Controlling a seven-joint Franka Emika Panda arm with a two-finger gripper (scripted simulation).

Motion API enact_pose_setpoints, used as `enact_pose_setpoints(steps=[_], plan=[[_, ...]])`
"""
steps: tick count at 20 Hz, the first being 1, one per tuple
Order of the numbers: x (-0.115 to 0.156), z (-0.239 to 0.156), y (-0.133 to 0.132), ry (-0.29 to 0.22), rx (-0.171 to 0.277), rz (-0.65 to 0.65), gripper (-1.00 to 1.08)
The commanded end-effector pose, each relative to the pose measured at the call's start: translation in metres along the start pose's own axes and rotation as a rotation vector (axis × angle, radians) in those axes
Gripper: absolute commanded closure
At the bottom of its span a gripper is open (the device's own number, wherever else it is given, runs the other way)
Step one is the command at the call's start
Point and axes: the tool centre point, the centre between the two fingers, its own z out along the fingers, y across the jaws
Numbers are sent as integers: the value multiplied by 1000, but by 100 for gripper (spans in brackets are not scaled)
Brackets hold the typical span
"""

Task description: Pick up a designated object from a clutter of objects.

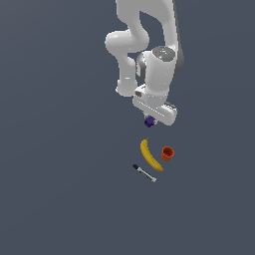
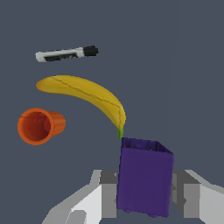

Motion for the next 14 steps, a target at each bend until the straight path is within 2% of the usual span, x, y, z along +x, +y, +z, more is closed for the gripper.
enact_pose_setpoints(steps=[1, 14], plan=[[-3, -21, -3, 1, -3, 2, 108], [-19, -132, -24, -4, -15, 8, 108]])
